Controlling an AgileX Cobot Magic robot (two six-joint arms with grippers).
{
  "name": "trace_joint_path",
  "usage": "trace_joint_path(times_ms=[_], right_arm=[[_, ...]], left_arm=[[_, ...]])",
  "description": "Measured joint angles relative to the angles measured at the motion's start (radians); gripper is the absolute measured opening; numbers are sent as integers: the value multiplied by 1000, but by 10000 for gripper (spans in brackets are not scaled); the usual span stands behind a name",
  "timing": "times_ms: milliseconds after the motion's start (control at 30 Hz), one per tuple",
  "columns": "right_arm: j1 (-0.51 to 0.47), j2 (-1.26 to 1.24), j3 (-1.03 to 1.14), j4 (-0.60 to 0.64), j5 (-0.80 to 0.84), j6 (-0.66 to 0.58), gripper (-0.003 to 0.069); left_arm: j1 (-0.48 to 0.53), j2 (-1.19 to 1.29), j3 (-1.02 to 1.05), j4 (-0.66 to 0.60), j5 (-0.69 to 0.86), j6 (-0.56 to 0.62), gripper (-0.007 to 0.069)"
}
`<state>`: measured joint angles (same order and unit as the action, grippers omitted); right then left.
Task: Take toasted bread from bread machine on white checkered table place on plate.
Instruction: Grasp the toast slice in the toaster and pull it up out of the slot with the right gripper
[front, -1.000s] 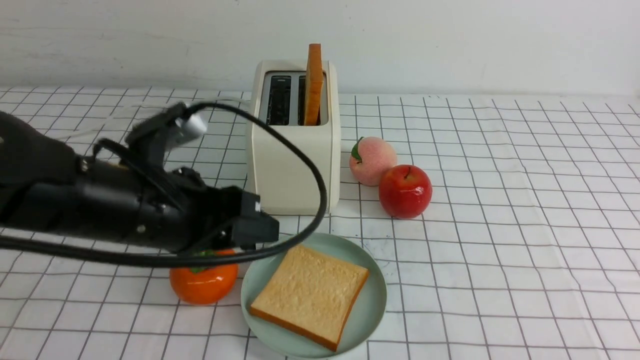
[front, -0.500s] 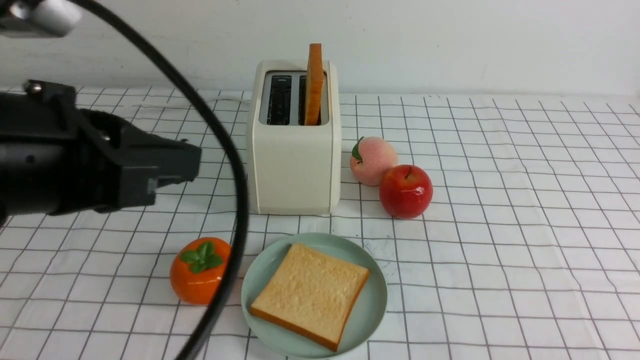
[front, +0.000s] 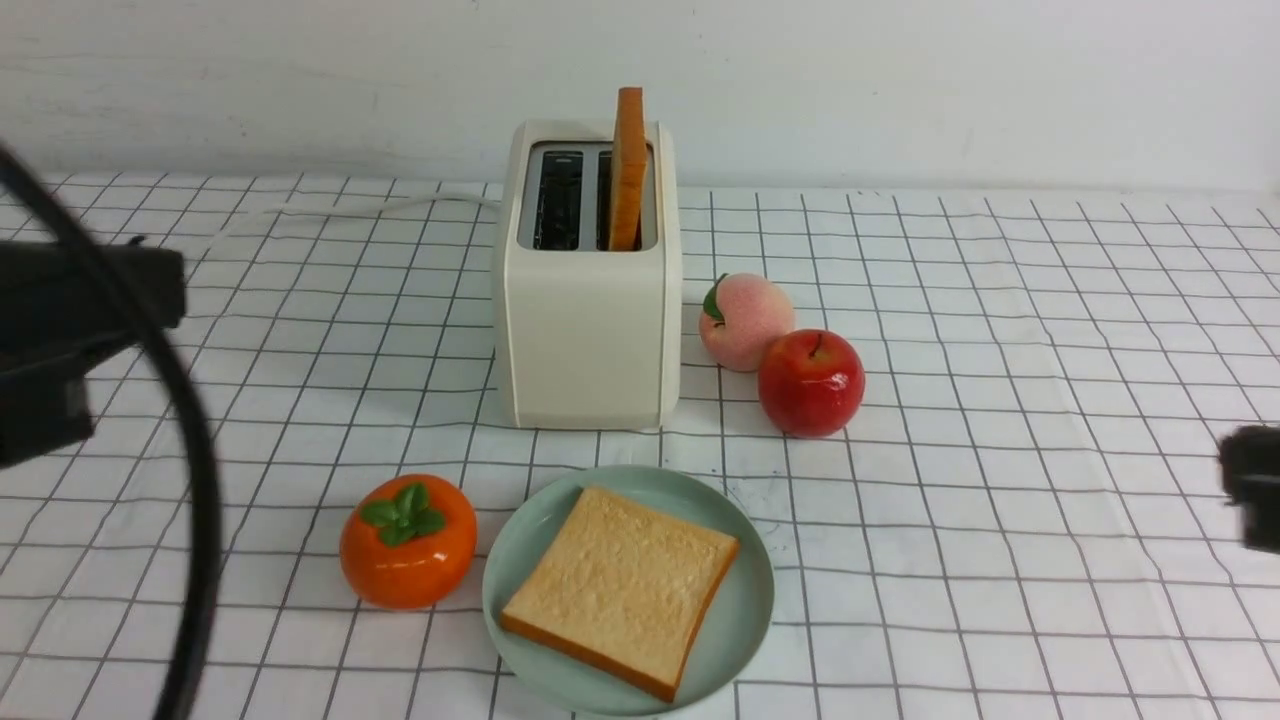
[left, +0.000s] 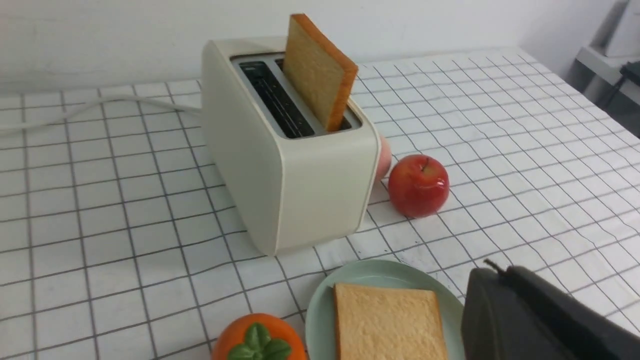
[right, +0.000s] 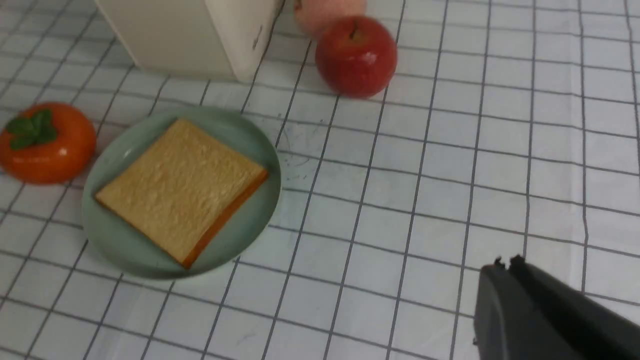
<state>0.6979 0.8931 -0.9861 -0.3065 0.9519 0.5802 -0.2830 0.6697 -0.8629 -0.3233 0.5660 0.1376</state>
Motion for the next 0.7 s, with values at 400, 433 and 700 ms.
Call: trace_joint_path(times_ms=[400, 433, 700], right_arm=[[-84, 558, -609, 355, 120, -407, 11], [-97, 620, -686, 390, 120, -419, 22], [-98, 912, -1010, 411, 73, -352, 230]], left_arm=[[0, -534, 408, 100, -82, -176, -13], [0, -607, 454, 97, -76, -178, -13], [0, -682, 519, 70, 0, -182, -13]])
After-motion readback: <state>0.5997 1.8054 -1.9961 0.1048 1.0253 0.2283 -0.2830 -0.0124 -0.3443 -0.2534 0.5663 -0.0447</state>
